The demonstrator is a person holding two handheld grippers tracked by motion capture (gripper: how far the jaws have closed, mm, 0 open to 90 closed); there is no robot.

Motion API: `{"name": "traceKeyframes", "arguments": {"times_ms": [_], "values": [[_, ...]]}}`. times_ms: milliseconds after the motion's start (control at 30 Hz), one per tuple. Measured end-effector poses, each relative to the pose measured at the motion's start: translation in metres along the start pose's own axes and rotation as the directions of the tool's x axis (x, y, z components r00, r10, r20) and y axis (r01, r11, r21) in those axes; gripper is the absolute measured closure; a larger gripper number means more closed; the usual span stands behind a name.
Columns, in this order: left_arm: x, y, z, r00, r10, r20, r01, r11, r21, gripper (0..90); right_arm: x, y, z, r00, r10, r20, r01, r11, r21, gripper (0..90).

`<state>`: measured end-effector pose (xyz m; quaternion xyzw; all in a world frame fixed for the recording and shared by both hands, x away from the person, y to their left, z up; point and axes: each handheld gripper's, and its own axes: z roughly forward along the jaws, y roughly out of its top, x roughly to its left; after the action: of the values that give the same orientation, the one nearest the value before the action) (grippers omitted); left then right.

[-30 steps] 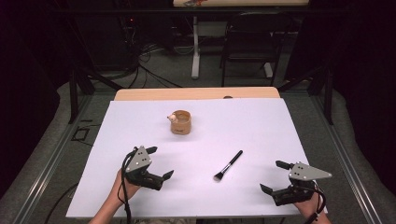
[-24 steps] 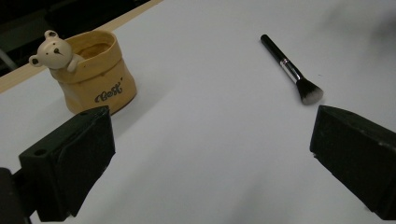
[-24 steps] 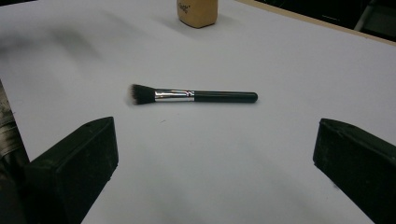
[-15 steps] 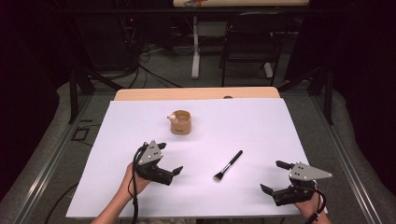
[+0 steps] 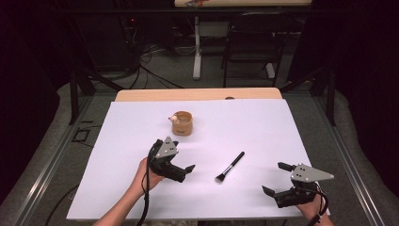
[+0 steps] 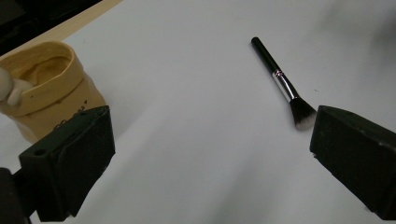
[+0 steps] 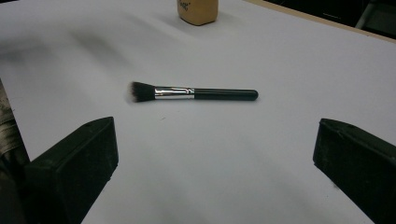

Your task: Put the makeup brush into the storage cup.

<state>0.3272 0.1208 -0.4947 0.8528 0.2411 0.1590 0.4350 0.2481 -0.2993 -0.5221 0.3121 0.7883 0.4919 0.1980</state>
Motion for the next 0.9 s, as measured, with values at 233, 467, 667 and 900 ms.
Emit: {"name": "traceKeyframes", "arguments": {"times_ms": [233, 467, 667, 900], "values": [[-0.004, 0.014, 0.013, 0.9998, 0.003, 0.022, -0.004, 0.9993, 0.038, 0.0, 0.000, 0.000, 0.001, 1.0000, -0.003, -0.001, 0.003, 1.000, 0.003, 0.0], [-0.008, 0.023, 0.023, 0.9988, 0.006, 0.048, -0.010, 0.9973, 0.072, 0.0, 0.000, 0.000, 0.001, 1.0000, -0.004, -0.003, 0.004, 1.000, 0.006, 0.0], [-0.012, 0.033, 0.032, 0.9980, 0.001, 0.063, -0.007, 0.9943, 0.106, 0.0, 0.000, 0.000, 0.001, 1.0000, -0.008, -0.004, 0.008, 1.000, 0.008, 0.0], [-0.015, 0.041, 0.040, 0.9970, 0.005, 0.078, -0.016, 0.9899, 0.141, 0.0, 0.000, 0.000, 0.001, 1.0000, -0.006, -0.004, 0.006, 1.000, 0.010, 0.0]]}}
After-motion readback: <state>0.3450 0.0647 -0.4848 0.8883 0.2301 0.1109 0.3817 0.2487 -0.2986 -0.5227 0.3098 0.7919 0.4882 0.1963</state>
